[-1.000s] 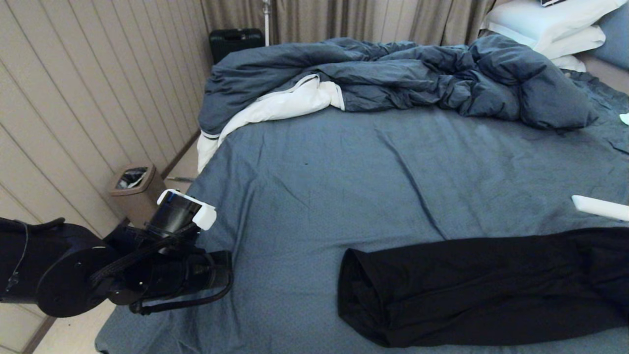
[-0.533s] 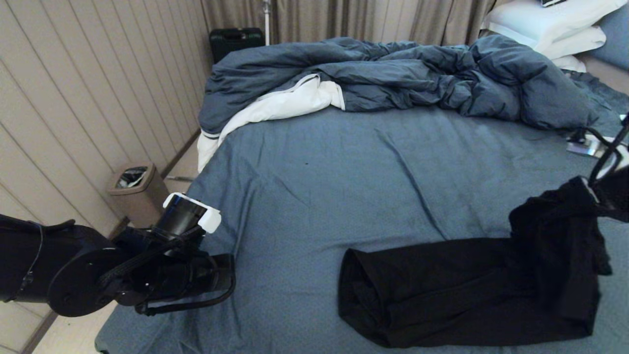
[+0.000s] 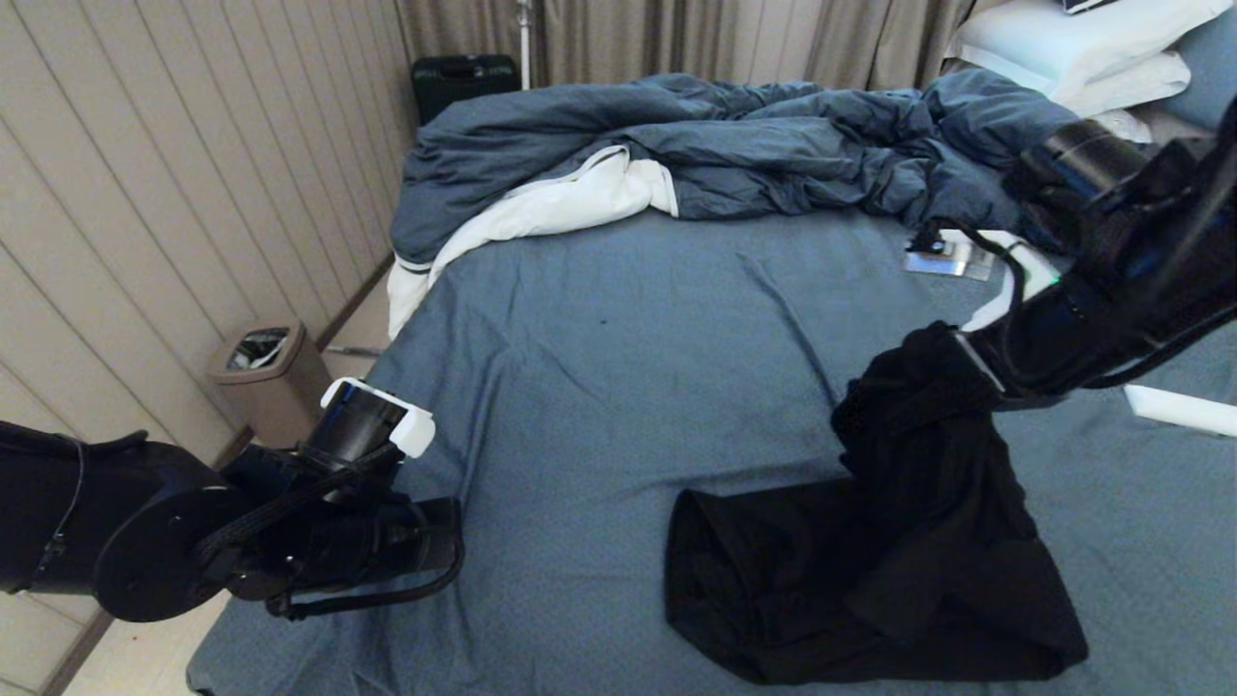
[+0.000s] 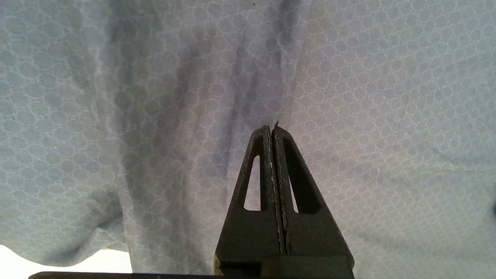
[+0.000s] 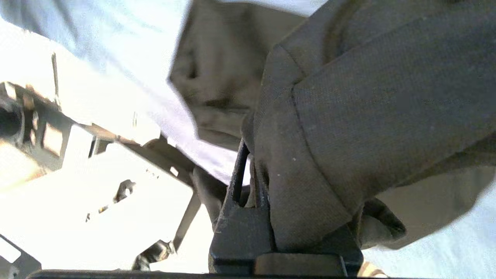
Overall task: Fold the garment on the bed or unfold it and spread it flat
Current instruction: Fold the black T-shirt
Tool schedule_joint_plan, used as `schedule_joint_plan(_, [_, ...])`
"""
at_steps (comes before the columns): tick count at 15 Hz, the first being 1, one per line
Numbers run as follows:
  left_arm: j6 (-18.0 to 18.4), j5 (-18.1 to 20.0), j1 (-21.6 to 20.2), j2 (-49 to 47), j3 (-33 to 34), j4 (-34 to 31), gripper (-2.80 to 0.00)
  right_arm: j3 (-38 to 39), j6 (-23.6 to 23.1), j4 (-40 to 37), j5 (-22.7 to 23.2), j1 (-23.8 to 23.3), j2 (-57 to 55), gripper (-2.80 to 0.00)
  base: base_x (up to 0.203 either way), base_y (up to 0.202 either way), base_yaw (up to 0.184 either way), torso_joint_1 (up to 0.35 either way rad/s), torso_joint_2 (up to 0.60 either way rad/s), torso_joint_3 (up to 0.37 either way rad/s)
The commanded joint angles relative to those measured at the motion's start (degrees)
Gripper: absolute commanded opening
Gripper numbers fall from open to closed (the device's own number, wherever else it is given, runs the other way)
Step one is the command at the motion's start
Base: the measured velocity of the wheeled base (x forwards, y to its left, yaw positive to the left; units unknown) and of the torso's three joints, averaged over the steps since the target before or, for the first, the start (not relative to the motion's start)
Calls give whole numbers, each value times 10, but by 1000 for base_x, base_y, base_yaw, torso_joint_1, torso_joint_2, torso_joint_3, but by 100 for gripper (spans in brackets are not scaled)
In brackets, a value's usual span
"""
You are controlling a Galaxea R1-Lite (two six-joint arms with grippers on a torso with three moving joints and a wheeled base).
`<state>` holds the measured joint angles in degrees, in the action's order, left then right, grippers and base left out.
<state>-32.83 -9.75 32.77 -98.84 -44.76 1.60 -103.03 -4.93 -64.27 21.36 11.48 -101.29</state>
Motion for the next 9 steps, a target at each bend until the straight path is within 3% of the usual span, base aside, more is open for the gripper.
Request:
schedule_joint_plan(1, [-2, -1, 0, 2, 0, 0, -280, -5, 1, -3, -4, 44, -25, -280, 0, 0, 0, 0, 0, 0])
schedule_joint_plan(8, [-3, -1, 11, 5, 3, 0, -280, -36, 9, -1, -36, 106, -98, -280, 0, 0, 0, 0, 0, 0])
schedule_joint_plan(9, [-4, 0, 12, 4, 3, 0, -280, -39, 9, -1, -38, 115, -103, -242, 0, 0, 0, 0, 0, 0])
